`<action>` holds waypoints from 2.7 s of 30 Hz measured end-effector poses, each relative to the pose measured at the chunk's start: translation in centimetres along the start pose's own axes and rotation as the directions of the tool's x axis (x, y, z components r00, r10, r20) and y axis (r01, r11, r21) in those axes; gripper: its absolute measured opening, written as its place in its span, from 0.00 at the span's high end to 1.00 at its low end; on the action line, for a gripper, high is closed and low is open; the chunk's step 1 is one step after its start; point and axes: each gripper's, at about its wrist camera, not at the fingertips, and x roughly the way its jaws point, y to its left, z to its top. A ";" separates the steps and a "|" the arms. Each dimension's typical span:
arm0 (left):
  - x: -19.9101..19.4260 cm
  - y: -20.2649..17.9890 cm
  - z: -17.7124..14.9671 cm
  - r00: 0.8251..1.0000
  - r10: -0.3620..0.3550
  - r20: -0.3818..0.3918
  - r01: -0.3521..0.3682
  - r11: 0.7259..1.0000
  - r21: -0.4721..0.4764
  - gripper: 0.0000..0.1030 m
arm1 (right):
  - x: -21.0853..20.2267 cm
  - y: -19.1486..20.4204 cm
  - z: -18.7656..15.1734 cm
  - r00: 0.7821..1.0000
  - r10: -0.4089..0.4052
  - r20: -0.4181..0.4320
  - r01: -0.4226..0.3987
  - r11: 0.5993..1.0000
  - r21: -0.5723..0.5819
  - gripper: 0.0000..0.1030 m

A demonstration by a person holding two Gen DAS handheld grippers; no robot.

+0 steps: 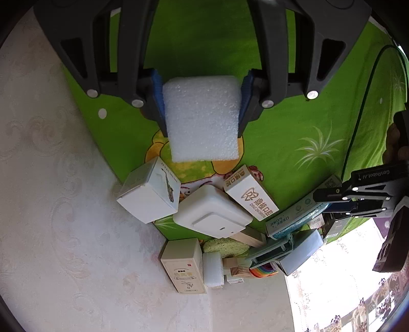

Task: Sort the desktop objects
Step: 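Drop the teal toothpaste box with the left tool while the right tool drops the foam block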

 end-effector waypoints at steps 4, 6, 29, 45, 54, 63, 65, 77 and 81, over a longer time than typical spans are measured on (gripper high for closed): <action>-1.9 -0.3 -0.8 0.999 -0.038 0.025 0.040 0.998 -0.051 0.68 | -1.6 0.0 0.3 0.998 0.058 0.030 -0.060 0.996 0.064 0.51; -3.4 -0.2 -1.4 0.996 -0.065 0.059 0.070 0.994 -0.084 0.68 | -2.5 0.2 0.6 0.992 0.119 0.050 -0.124 0.988 0.091 0.51; -23.7 7.0 -14.1 0.888 0.348 0.301 -0.185 0.869 -0.460 0.68 | -7.4 17.2 4.9 0.907 0.399 0.133 -0.368 0.905 -0.213 0.51; -32.1 15.9 -22.2 0.713 0.681 0.167 -0.400 0.592 -0.700 0.68 | -10.0 37.7 8.7 0.770 0.633 0.073 -0.464 0.636 -0.617 0.51; -33.5 17.9 -25.1 0.690 0.716 0.107 -0.421 0.517 -0.745 0.68 | -8.3 45.7 7.7 0.747 0.664 -0.034 -0.497 0.523 -0.692 0.51; -33.1 19.8 -26.2 0.692 0.720 0.064 -0.430 0.481 -0.764 0.67 | -6.5 48.6 7.5 0.747 0.655 -0.115 -0.522 0.470 -0.712 0.50; -32.9 20.2 -26.3 0.695 0.716 0.063 -0.428 0.482 -0.765 0.67 | -6.3 48.8 7.3 0.742 0.660 -0.114 -0.523 0.464 -0.715 0.49; -33.1 19.3 -25.2 0.679 0.726 0.113 -0.416 0.507 -0.755 0.42 | -6.8 42.3 8.6 0.729 0.684 -0.007 -0.541 0.570 -0.618 0.25; -33.1 17.8 -24.1 0.674 0.721 0.162 -0.409 0.546 -0.731 0.42 | -6.9 36.7 8.7 0.768 0.637 0.072 -0.492 0.658 -0.570 0.24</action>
